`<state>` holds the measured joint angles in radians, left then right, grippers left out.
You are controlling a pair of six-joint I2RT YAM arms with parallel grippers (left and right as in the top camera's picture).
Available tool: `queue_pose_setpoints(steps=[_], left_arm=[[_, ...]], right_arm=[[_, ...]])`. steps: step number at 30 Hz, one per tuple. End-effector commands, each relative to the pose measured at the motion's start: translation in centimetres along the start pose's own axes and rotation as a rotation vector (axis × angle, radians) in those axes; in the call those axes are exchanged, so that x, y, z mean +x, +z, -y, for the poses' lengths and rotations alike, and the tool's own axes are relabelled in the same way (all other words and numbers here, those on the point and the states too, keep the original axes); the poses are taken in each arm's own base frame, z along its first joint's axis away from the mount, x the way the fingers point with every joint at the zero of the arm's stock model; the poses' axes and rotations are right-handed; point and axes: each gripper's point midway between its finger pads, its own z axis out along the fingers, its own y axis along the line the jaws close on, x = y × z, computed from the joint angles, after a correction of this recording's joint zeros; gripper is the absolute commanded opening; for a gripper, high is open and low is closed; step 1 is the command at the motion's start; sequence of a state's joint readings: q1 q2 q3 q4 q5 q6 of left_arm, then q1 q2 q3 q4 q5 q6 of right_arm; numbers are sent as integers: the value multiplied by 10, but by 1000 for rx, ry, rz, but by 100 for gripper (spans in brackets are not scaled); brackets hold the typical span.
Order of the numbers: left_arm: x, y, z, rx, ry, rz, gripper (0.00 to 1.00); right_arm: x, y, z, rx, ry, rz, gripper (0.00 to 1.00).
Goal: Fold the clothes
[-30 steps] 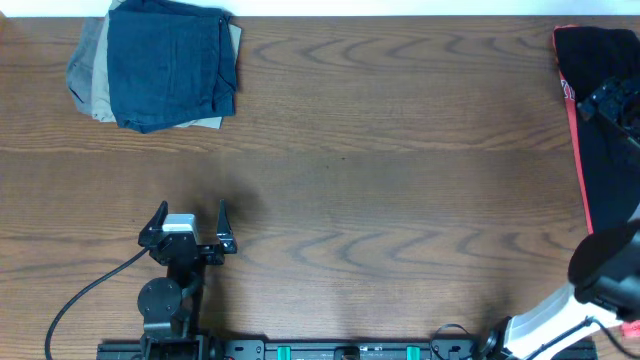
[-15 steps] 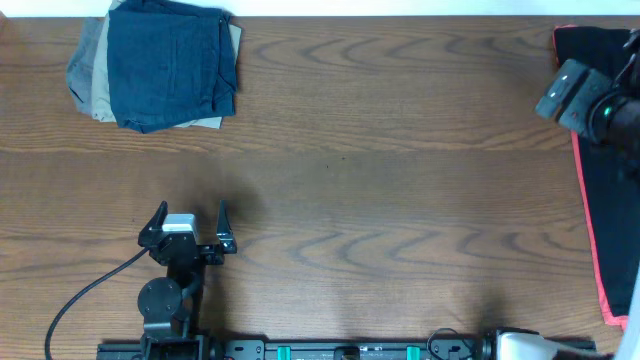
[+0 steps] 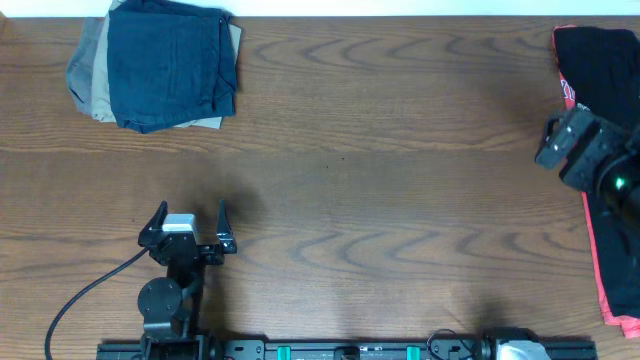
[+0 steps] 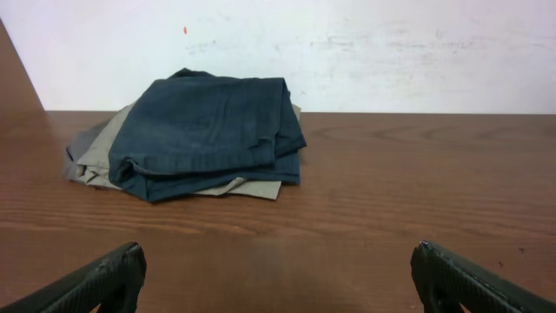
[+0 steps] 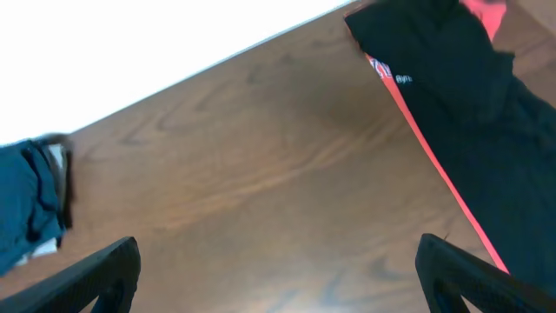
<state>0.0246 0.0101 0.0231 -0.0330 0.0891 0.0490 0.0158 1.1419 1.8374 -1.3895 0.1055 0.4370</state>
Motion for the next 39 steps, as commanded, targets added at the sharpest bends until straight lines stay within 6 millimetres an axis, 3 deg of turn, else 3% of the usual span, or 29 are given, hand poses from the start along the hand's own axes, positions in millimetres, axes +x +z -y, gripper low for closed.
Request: queue_pose_setpoints(steps=[1,10,19,31,39], left_arm=[[15,1,-2,-10,0,-43,98],[15,1,-2,-10,0,-43,98],[15,1,-2,-10,0,-43,98],[15,1,-2,-10,0,-43,98],[15,1,-2,-9,0,-43,98]], right_arm=[[25,12,4,-18,4,-20,99],[101,56,8,-225,-35,106,99],[151,81,6,-423,-185,338,99],[179,123,13,-493,-189,532,99],[178,137,28,-429,-146,591,99]])
